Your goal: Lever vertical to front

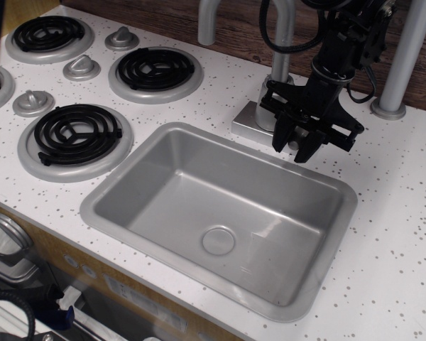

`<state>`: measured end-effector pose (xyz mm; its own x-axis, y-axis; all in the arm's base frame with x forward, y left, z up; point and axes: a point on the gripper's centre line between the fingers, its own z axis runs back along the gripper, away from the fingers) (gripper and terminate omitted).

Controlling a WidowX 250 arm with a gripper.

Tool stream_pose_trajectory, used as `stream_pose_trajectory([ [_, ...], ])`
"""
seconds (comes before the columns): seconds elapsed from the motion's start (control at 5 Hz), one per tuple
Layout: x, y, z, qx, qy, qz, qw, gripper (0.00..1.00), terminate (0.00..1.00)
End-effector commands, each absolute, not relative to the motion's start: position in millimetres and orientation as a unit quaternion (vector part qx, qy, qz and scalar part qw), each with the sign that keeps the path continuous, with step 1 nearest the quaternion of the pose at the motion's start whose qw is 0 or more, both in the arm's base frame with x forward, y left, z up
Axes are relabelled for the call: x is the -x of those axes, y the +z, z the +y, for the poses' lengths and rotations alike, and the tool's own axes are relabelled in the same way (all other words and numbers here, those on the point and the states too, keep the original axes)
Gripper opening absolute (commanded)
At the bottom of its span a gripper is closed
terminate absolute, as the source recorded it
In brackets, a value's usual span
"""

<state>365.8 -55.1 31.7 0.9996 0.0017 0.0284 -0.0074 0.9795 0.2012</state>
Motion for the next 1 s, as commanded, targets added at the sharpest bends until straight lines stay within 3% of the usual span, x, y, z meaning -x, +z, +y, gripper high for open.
stream_pose_trajectory([
  [0.0, -365, 56, -48, -0.120, 0.031, -0.029, 0.992, 1.00, 0.00],
  [0.6, -331, 79, -49, -0.144, 0.074, -0.037, 0.986, 1.00, 0.00],
  [0.8, -331, 76, -50, -0.140, 0.073, -0.043, 0.987, 1.00, 1.00],
])
